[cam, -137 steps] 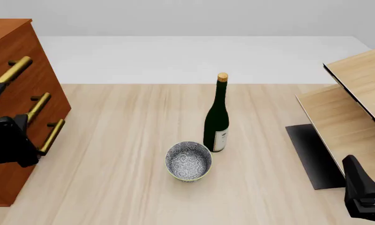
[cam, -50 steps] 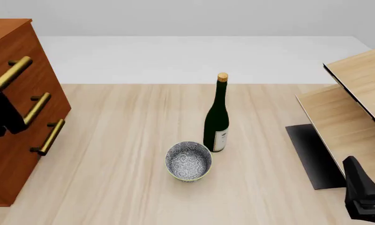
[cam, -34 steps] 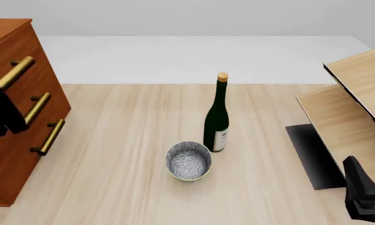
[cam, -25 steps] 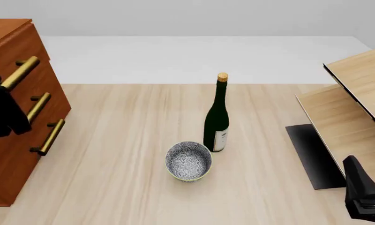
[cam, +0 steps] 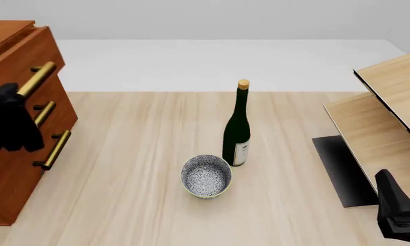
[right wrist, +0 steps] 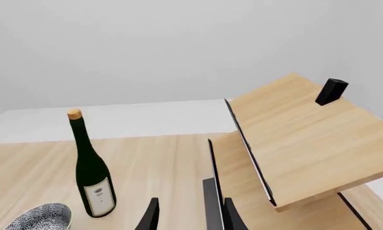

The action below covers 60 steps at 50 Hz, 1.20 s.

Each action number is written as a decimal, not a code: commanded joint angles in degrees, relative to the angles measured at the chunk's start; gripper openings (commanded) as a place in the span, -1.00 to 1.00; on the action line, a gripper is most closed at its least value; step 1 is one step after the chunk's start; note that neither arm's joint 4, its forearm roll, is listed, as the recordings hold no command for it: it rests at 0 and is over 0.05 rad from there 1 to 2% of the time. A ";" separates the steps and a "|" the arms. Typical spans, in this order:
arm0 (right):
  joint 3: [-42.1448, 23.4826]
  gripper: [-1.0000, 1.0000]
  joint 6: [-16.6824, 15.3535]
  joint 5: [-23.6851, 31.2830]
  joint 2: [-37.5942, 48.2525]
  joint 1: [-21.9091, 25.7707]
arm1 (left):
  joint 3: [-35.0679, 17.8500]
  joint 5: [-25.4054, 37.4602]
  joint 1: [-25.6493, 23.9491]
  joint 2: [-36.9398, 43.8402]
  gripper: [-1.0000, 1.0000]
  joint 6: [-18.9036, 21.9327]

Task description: Close the bottom drawer of the cabinet and open the top drawer.

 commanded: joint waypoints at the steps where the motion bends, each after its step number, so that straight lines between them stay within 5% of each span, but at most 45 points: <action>1: -0.03 1.00 0.12 0.83 -0.82 0.01 | 1.49 -1.66 -1.30 -4.34 -1.00 1.20; 31: -0.02 1.00 0.32 0.91 -0.92 -0.11 | 1.33 -6.34 -4.60 0.54 -1.00 2.07; 60: -0.03 1.00 0.35 0.63 -0.65 -0.07 | 2.91 -5.08 -7.85 -2.82 -1.00 2.10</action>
